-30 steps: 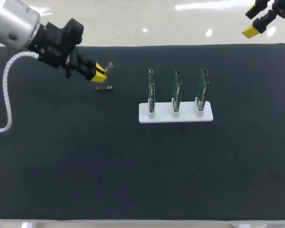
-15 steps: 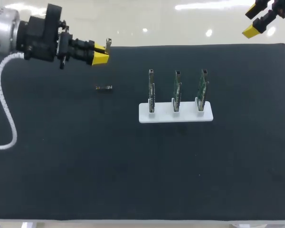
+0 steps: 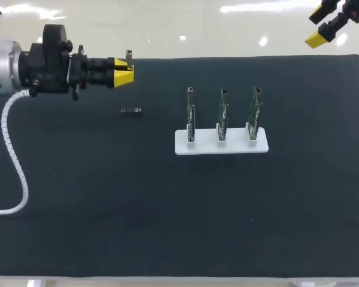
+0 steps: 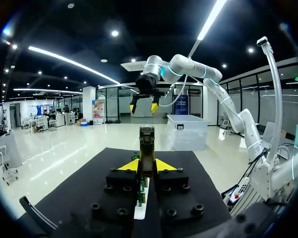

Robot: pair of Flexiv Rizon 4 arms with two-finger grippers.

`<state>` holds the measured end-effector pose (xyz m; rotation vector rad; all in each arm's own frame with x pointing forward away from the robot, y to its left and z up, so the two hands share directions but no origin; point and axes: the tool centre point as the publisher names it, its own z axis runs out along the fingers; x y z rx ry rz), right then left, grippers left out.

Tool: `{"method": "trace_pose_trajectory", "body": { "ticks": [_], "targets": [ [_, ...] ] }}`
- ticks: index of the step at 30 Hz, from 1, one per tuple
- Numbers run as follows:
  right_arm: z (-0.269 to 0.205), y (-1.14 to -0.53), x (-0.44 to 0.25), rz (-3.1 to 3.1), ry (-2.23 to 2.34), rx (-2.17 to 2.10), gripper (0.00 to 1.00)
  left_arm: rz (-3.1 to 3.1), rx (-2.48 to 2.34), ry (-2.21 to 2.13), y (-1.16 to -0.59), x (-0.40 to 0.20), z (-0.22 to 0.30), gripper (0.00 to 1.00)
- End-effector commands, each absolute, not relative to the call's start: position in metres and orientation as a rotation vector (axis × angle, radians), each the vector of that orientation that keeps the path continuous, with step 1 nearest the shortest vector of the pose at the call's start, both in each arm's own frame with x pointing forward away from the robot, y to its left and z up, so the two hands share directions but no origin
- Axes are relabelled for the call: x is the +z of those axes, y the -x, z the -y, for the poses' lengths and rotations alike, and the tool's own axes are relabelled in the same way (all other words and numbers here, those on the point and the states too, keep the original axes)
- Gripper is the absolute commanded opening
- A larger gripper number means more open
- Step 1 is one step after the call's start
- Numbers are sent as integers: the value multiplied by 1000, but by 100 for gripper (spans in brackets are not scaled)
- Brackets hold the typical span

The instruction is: Pick up the optical module with the left hand, and insert it into the network port with the right hand.

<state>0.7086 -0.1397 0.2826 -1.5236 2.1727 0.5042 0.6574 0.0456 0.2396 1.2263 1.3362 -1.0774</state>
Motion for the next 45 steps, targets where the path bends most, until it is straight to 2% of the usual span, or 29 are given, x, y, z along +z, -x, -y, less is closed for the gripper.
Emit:
{"method": "trace_pose_trajectory", "body": {
  "ticks": [1, 19, 27, 45],
  "targets": [
    [140, -708, 282, -2171, 1522, 504, 100, -1301, -1080, -1211, -663, 240, -46, 0],
    [140, -708, 282, -2171, 1522, 504, 100, -1234, -1206, -1307, -721, 263, 5, 0],
    [140, -708, 282, -2171, 1522, 504, 100, -1225, -1249, -1342, -728, 270, 34, 0],
    [140, -708, 282, -2171, 1522, 504, 100, -1214, -1186, -1267, -736, 269, 64, 0]
  ]
}}
